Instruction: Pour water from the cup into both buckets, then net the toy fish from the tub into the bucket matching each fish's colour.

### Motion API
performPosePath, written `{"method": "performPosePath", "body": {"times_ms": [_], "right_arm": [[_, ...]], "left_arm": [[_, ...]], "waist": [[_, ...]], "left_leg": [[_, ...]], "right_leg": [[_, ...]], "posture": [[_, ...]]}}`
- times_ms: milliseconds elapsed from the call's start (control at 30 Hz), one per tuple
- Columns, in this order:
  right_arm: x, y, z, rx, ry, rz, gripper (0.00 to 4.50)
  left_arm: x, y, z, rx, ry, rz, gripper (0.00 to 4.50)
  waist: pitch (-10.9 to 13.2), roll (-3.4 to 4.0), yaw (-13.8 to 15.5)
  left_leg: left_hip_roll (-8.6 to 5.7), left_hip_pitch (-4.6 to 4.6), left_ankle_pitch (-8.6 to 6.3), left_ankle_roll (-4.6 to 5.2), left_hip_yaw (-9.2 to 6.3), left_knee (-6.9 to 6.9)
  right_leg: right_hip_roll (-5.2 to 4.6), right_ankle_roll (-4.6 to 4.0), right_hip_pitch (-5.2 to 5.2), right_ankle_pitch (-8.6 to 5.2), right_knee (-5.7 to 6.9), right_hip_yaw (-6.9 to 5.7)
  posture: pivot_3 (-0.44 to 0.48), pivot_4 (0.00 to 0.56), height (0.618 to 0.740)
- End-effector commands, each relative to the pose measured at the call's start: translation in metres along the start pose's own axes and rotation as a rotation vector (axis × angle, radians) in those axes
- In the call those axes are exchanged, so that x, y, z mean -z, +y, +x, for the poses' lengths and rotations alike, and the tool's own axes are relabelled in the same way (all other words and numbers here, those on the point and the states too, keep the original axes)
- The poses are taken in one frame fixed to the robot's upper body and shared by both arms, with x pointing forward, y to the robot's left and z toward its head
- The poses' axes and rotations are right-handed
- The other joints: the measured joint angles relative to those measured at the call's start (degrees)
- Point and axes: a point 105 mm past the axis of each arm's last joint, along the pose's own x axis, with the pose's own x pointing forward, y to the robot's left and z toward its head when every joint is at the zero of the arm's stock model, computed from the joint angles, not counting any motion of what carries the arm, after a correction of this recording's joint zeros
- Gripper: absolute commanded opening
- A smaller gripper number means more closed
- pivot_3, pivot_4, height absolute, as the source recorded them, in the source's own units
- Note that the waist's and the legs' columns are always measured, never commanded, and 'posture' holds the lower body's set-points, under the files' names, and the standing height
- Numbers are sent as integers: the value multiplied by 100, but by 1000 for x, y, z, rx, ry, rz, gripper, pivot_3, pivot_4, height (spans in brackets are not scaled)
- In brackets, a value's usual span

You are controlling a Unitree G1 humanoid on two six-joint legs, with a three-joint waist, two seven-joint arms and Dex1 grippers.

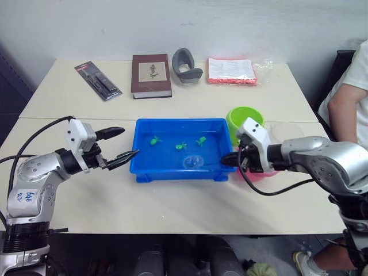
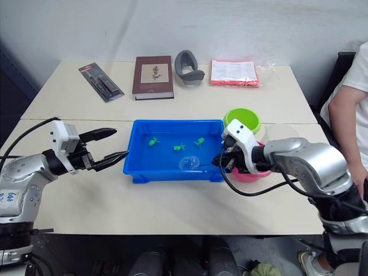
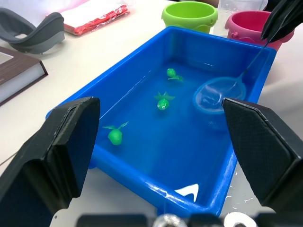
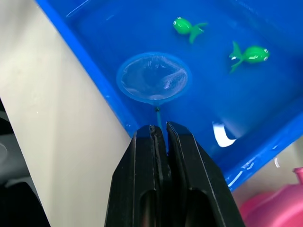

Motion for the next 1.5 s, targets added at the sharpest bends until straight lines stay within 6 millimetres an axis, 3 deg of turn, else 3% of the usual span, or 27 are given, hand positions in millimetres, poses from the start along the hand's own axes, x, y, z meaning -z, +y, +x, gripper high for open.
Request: {"method": "performPosePath", "body": {"times_ms": [33,100,467,800,1200,1500], "right_arm": [[5,-12,-2,83,101,-17,0],[10,-15,-2,112,169,-11,0],[-21,-39,9,268,0,107,0],[-37,-39,16,304,-139,151,0],[-16,-23,-1,284,-127,159,0],[-7,-23,5,284,-68,251,0]], "left_arm": [[-12,0,-5,-15,-25,30,4428],[-13,-2,-5,-15,-26,29,4428],[-28,-4,-1,-6,-58,49,4428],[-28,-10,2,47,-38,33,4428],[-25,-11,4,69,-30,24,4428],[-24,-12,8,86,-30,27,4428]], "waist": [[0,0,-1],[0,0,-2],[0,0,-6],[0,1,-34],[0,1,-24],[0,1,-70]], "left_leg": [[0,0,0,0,0,0],[-1,-2,0,1,2,1],[-1,-4,0,-1,3,0],[-1,-8,0,-1,4,-4],[0,-10,-1,1,2,-6],[0,-10,-1,0,2,-7]], "right_leg": [[0,0,0,0,0,0],[0,0,-2,0,0,1],[2,0,-3,0,1,0],[6,1,-5,1,10,-1],[8,3,-5,2,3,-3],[8,3,-5,1,4,-1]], "posture": [[0,150,740],[0,150,740],[0,150,740],[0,150,740],[0,150,740],[0,150,740]]}}
